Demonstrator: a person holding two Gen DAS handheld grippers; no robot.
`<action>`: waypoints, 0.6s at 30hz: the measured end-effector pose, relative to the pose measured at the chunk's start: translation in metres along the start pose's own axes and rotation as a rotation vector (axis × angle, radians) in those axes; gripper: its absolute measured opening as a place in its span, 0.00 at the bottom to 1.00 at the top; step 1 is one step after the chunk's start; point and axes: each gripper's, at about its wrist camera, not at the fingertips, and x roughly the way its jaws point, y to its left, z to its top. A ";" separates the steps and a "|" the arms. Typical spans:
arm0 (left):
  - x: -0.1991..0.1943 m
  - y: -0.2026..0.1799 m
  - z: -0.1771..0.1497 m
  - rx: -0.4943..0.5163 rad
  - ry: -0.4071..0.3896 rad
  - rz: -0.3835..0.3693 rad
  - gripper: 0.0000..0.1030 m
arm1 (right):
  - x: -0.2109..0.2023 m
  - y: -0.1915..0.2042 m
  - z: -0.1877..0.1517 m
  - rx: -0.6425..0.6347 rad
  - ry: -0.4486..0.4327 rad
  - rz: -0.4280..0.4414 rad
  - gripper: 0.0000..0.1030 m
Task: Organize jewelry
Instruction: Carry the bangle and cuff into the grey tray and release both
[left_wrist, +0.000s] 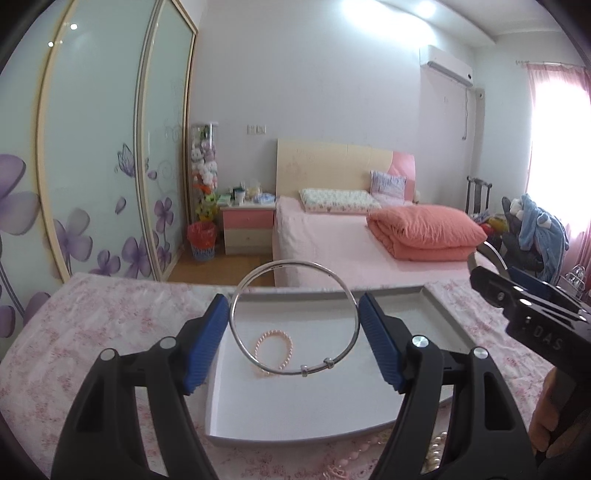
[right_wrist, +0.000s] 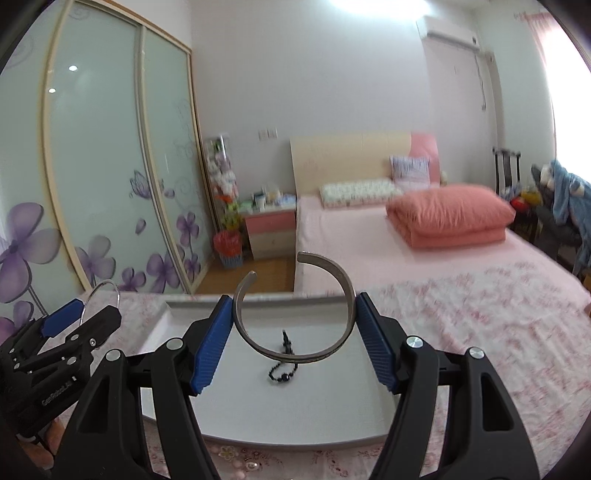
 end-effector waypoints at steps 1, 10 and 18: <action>0.009 0.001 -0.003 -0.004 0.023 -0.004 0.68 | 0.006 -0.001 -0.002 0.007 0.018 0.002 0.65; 0.058 0.008 -0.019 -0.022 0.142 -0.021 0.69 | 0.049 -0.007 -0.017 0.043 0.152 0.004 0.66; 0.085 0.021 -0.032 -0.078 0.241 -0.010 0.70 | 0.054 -0.014 -0.021 0.070 0.188 0.007 0.72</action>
